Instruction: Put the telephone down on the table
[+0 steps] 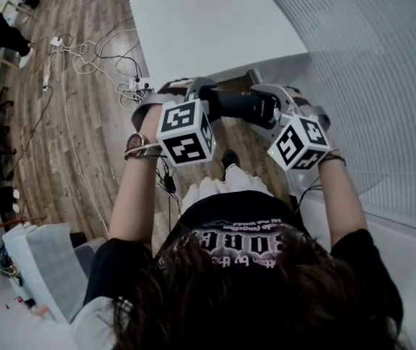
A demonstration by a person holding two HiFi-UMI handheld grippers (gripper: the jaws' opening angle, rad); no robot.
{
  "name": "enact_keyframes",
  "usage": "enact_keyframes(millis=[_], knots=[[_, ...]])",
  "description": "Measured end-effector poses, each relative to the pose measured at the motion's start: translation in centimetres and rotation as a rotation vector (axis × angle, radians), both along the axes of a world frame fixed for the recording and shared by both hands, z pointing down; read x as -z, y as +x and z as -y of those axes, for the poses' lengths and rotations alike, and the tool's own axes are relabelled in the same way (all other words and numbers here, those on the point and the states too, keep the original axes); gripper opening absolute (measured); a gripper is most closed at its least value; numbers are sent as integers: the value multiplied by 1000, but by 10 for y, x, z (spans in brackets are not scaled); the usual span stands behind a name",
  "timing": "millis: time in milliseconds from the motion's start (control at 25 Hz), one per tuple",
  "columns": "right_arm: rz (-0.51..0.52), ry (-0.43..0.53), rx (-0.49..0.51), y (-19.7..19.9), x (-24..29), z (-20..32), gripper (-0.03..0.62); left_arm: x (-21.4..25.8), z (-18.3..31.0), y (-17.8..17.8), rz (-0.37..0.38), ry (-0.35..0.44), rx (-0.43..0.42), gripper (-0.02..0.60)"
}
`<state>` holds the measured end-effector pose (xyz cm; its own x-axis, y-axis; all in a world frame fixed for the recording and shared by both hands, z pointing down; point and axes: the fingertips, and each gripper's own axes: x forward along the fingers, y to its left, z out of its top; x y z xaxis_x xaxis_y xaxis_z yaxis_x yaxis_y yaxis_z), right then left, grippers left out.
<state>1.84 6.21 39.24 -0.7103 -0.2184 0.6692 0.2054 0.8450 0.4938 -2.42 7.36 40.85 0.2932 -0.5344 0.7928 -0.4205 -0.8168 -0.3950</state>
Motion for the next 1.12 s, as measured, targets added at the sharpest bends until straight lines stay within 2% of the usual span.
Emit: enact_keyframes(millis=[520, 1120], knots=[[12, -25, 18, -12, -9, 70, 301, -8, 68, -13, 16, -19, 21, 296], [10, -69, 36, -12, -21, 144, 301, -20, 140, -12, 24, -67, 38, 296]])
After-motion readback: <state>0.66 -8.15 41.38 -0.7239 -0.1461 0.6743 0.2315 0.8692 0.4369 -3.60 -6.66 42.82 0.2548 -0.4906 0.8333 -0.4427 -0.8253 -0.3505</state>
